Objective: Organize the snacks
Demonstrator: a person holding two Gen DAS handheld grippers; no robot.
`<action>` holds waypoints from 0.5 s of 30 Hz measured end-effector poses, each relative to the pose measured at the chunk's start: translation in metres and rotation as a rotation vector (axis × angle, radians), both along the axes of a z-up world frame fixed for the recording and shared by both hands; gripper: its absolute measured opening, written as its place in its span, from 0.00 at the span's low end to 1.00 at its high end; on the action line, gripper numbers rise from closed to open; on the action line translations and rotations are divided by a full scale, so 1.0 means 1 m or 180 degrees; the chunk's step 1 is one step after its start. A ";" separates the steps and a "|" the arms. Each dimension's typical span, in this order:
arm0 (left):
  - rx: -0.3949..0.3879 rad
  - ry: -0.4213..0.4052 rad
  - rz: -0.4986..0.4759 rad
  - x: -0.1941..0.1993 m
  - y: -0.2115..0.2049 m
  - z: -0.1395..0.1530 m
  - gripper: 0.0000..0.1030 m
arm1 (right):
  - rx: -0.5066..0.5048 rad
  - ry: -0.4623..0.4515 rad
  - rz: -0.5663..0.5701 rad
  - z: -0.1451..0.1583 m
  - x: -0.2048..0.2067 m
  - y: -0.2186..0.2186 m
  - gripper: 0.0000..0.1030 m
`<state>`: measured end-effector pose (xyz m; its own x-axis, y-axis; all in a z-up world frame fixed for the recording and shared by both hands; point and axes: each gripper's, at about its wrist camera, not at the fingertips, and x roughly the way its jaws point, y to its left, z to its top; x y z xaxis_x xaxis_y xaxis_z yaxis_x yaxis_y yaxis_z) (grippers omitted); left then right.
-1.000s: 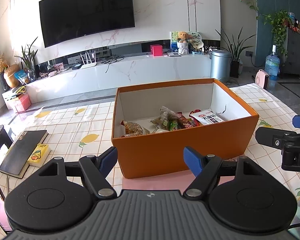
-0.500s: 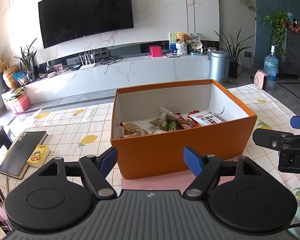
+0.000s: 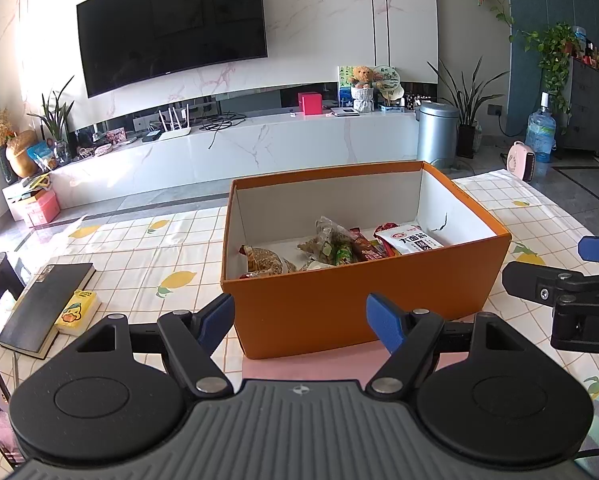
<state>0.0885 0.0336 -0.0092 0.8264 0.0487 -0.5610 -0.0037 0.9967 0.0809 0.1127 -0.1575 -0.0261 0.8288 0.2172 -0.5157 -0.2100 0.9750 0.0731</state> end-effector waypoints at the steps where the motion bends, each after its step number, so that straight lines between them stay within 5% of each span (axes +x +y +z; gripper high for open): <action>1: 0.0002 -0.0001 0.0000 0.000 0.000 0.000 0.85 | 0.0000 0.0000 0.0000 0.000 0.000 0.000 0.90; 15: 0.0006 -0.0006 0.0009 0.000 0.000 0.004 0.85 | 0.0001 0.0005 -0.0003 0.000 -0.001 0.000 0.94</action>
<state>0.0884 0.0339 -0.0052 0.8273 0.0520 -0.5594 -0.0066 0.9965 0.0829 0.1112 -0.1575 -0.0259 0.8282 0.2165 -0.5169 -0.2088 0.9752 0.0738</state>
